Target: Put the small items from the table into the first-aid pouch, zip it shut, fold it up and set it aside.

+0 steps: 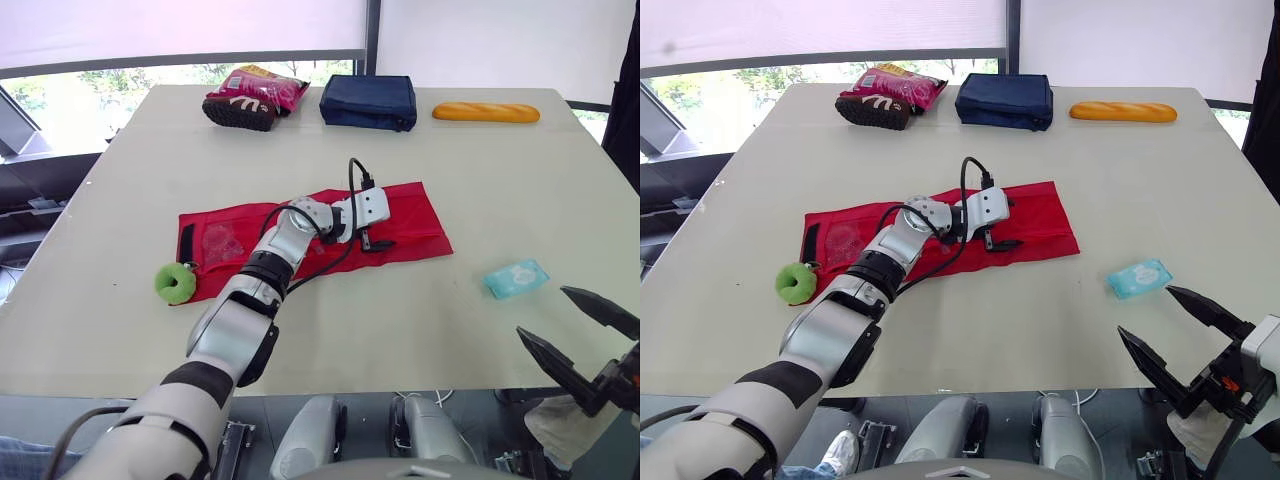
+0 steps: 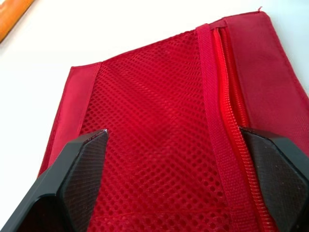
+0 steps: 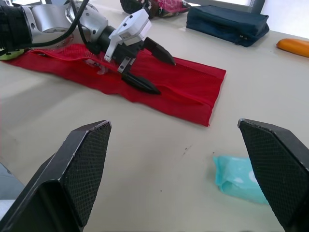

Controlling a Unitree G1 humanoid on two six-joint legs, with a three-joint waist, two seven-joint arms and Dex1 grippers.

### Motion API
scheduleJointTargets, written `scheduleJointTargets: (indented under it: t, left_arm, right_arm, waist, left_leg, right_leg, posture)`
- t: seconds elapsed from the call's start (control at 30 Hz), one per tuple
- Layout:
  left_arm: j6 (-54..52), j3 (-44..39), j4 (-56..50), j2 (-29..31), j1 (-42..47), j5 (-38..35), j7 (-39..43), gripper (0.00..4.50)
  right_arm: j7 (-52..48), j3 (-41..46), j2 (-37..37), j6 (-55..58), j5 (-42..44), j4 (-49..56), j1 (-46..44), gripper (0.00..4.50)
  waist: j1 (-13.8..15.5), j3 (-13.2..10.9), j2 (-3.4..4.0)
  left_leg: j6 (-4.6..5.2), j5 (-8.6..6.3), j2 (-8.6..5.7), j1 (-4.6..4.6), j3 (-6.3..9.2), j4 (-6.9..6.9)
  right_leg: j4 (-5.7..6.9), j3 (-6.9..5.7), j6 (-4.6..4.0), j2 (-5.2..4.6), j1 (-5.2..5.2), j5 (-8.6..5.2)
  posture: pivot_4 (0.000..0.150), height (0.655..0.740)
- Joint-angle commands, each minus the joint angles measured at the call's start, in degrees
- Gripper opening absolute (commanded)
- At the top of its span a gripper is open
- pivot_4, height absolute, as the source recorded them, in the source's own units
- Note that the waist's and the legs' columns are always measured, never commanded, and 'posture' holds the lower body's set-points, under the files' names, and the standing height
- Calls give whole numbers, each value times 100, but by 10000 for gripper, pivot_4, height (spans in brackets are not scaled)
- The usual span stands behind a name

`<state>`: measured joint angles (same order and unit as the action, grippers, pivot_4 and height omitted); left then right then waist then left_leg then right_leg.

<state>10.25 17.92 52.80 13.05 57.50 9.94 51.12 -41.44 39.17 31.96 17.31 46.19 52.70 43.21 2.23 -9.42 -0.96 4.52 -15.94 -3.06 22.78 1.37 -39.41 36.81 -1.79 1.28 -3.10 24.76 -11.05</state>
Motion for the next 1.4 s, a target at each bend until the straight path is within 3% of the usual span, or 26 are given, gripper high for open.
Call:
scheduleJointTargets:
  t: [0.03,0.13,0.17,0.23,0.43,0.5,0.8,1.07,1.23,1.4]
  left_arm:
    - [-135,-131,-81,-57,118,-65,-74,44882]
    - [-236,-94,-185,-66,38,-24,-79,37597]
    - [-256,-92,-225,-56,13,-17,-81,31536]
    - [-334,-117,-295,-44,-17,-51,-49,23793]
    - [-568,-180,-556,-5,-97,-180,120,7699]
    - [-700,-241,-669,8,-109,-285,224,454]
    - [-1581,-578,-1447,153,-272,-1027,1076,454]
    - [-1719,-539,-1829,208,-405,-1143,1232,454]
    - [-1716,-497,-1938,172,-486,-1117,1186,454]
    - [-1720,-513,-1950,152,-466,-1113,1149,454]
  right_arm:
    - [28,119,81,-40,120,164,-10,45000]
    - [61,107,141,-35,136,142,-76,45000]
    - [58,111,151,-39,139,134,-83,45000]
    - [49,105,152,-45,131,122,-84,45000]
    - [69,5,140,-56,46,95,-127,45000]
    - [98,1,125,-48,20,82,-127,45000]
    - [321,12,47,39,-305,61,-20,45000]
    - [2486,-1214,-229,1457,-1650,272,-709,45000]
    - [4678,-2103,-1475,3185,-1891,72,-2282,45000]
    - [5581,-2398,-2330,3965,-2172,-187,-3258,45000]
  waist:
    - [2,0,0]
    - [4,0,0]
    - [2,0,0]
    - [3,0,0]
    - [4,0,0]
    - [4,0,0]
    - [1,0,1]
    - [8,0,4]
    - [1,4,17]
    - [0,4,18]
  left_leg:
    - [0,0,0,0,0,0]
    - [0,0,-1,0,-1,0]
    - [0,0,0,1,0,0]
    - [0,0,0,1,0,0]
    - [-1,0,0,1,0,0]
    - [-1,0,0,1,0,0]
    - [-8,5,1,1,0,0]
    - [-23,13,2,5,0,0]
    - [-30,17,2,6,-2,3]
    - [-31,18,-1,14,0,4]
  right_leg:
    - [0,0,0,-1,0,0]
    - [-1,1,0,-2,0,0]
    - [-1,0,0,-2,0,0]
    - [-1,0,0,-2,0,0]
    - [-1,0,0,-2,0,0]
    - [-1,1,0,-2,0,0]
    - [-2,0,-1,-2,1,0]
    - [-3,2,-2,-4,3,-1]
    - [-4,7,-4,-4,7,0]
    - [-1,7,-5,-3,14,0]
  posture:
    - [1500,7395]
    - [1500,7395]
    - [1500,7395]
    - [1500,7395]
    - [1500,7395]
    - [1500,7395]
    - [1500,7395]
    - [1500,7395]
    - [1500,7395]
    - [1500,7395]
